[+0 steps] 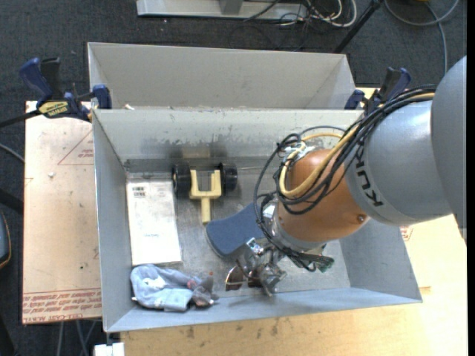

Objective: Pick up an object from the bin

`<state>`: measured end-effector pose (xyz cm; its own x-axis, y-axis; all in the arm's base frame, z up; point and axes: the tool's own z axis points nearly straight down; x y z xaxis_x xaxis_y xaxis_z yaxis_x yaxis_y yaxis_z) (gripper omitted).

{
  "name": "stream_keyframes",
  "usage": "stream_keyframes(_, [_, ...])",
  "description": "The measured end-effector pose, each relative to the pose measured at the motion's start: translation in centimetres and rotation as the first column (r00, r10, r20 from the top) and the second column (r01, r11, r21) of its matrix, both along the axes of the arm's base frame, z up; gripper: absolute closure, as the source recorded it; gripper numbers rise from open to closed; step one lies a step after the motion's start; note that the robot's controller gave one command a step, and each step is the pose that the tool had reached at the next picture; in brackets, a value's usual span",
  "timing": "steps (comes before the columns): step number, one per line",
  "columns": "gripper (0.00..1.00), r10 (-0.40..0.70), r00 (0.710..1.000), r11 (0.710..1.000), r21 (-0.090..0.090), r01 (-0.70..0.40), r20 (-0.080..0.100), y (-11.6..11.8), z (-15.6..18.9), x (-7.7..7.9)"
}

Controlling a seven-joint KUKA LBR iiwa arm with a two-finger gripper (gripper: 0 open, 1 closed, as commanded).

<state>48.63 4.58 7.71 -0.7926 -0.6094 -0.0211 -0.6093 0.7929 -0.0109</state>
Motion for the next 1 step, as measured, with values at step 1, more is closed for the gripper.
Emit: stream_keyframes(1, [1.00,-0.002,1.000,1.000,-0.003,0.002,-0.020,0.08,14.93,1.12])
